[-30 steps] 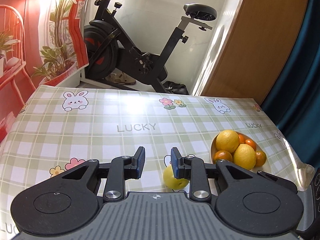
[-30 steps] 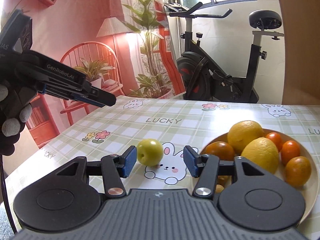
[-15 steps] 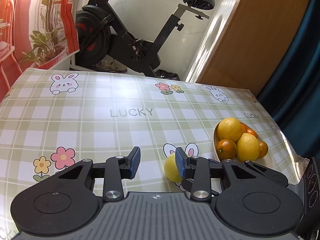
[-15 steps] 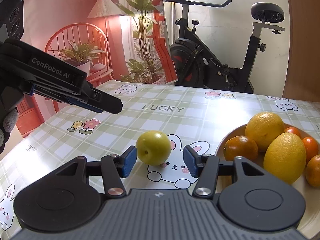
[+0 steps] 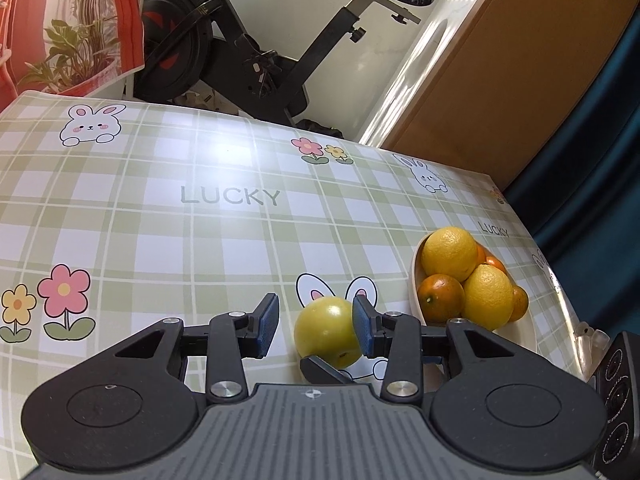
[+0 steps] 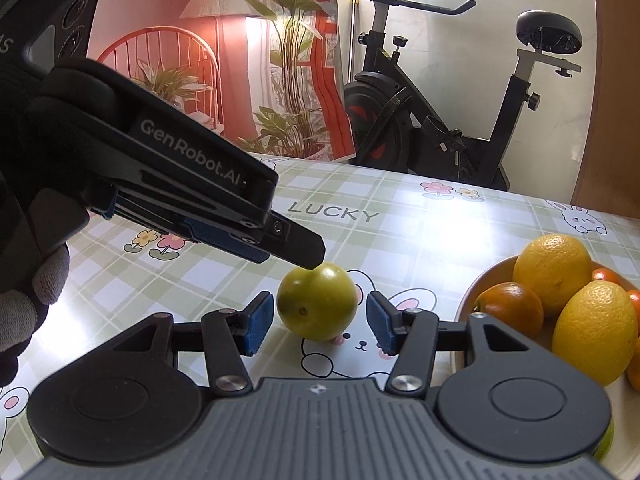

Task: Organize fruits
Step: 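Close both grippers around the yellow apple and lift it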

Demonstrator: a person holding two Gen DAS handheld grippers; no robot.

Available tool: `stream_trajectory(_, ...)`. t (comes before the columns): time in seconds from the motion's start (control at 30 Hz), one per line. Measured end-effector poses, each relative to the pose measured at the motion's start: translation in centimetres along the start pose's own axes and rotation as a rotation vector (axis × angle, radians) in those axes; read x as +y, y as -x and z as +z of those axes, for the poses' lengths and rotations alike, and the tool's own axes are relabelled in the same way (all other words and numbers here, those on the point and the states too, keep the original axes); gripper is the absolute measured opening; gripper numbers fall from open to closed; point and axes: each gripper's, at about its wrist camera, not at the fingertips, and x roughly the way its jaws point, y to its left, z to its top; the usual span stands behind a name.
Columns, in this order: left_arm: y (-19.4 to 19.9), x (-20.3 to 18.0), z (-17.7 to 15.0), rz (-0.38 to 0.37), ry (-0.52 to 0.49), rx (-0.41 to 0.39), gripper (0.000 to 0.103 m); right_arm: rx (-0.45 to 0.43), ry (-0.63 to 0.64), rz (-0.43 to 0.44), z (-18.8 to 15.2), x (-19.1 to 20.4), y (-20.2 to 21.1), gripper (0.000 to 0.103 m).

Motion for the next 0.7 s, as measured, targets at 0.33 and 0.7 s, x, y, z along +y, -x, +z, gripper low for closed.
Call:
stream_trajectory(0.33, -1.0, 0.4, -0.4, -0.010, 0.040, 0.017, 0.057, 0.005, -0.008, 0.010, 0.0, -0.3, -0.3, 0.055)
stream_trajectory(0.7, -0.7, -0.1, -0.9, -0.021, 0.040, 0.013, 0.044, 0.022, -0.009, 0.037, 0.0, -0.9, -0.7, 0.054)
